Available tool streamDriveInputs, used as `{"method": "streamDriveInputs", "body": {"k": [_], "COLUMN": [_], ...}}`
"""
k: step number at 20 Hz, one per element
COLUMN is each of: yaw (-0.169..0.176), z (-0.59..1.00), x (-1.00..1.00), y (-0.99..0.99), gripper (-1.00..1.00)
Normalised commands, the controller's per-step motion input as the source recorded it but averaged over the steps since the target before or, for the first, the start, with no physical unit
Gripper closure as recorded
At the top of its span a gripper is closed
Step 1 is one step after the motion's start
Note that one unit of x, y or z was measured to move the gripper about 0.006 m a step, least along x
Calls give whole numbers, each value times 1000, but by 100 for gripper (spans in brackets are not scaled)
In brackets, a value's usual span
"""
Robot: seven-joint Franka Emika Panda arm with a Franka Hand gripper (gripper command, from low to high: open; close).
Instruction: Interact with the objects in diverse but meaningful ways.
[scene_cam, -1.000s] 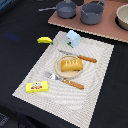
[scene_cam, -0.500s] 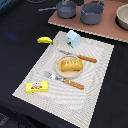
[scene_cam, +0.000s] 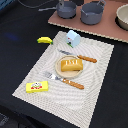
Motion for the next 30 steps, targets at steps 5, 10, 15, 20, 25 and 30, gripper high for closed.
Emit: {"method": "streamDriveInputs", "body": {"k": [5, 10, 15, 20, 25, 30], "yaw": [-24, -5, 0, 0, 0, 0], "z": [-334, -358, -333, -359, -373, -401], "x": [0, -49, -87, -125, -138, -149], "y": [146, 221, 216, 195, 166, 138], "gripper": [-100, -100, -100, -100, -100, -100]}}
